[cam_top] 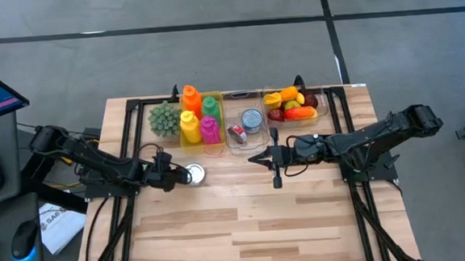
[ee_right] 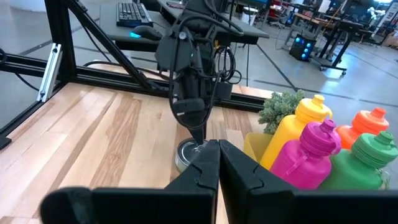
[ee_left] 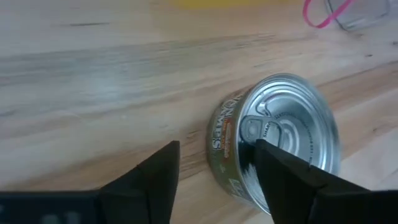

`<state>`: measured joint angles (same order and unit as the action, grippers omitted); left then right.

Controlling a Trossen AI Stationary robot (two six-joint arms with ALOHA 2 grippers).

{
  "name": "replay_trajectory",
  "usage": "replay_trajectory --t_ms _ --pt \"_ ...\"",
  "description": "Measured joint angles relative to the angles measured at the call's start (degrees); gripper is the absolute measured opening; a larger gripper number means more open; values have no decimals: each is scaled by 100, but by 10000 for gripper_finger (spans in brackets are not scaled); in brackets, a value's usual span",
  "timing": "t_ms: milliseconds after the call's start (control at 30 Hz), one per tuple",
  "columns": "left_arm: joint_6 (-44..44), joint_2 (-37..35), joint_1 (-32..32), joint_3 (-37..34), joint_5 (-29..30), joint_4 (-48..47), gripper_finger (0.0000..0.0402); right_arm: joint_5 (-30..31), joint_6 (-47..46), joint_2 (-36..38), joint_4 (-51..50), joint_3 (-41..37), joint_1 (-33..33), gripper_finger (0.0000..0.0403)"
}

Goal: Pick & Place Food Item
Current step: Put the green tuna can into the left transparent bin

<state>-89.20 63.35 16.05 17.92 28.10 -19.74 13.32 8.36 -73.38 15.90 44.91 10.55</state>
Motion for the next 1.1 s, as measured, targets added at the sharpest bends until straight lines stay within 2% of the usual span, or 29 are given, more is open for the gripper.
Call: replay_trajectory --t_ms 567,833,1100 --pt "69 -194 4 -38 -16 -16 44 0 17 0 -45 0 0 4" --pt "85 -192 3 -42 -153 126 15 0 17 0 -44 0 0 4" --pt "242 -162 252 -64 -456 877 1 0 4 0 -43 0 0 4"
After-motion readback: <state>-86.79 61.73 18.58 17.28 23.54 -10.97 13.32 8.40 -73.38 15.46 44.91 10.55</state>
